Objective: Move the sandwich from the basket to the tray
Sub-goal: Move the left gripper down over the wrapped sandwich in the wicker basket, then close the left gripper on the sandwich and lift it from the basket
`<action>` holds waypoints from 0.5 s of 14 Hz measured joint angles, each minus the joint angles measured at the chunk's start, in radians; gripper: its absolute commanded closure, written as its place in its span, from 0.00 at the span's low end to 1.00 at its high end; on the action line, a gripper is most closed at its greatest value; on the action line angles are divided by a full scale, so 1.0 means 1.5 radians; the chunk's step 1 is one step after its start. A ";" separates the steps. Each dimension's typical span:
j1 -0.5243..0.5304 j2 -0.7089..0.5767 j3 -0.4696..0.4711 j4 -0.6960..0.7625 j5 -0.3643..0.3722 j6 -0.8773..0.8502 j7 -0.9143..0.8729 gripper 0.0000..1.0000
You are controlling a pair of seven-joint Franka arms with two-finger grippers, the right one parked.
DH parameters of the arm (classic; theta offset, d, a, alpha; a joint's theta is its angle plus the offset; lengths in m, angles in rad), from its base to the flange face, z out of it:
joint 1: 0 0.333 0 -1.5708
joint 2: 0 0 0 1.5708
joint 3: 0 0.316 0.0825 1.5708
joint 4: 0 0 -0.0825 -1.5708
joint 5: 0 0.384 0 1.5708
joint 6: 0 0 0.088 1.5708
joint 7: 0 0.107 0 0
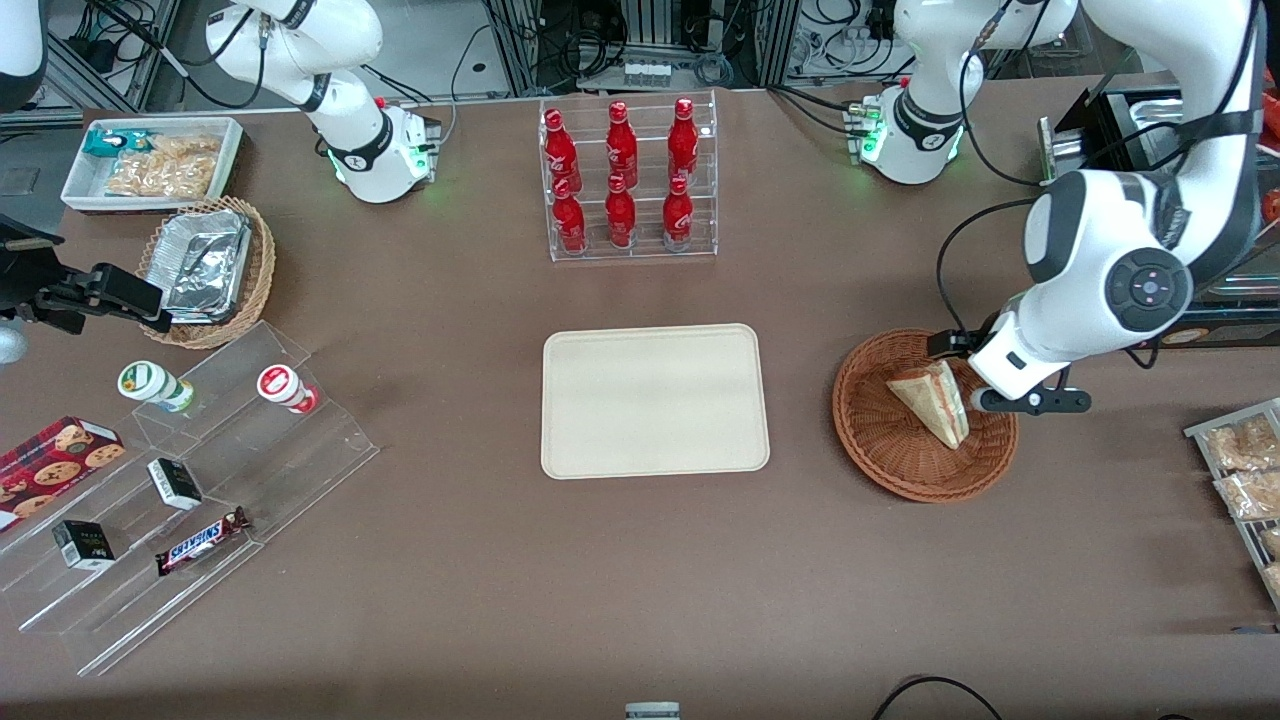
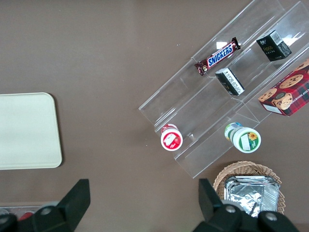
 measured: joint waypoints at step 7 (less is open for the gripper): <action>0.001 -0.019 0.003 -0.146 0.000 0.214 -0.357 0.00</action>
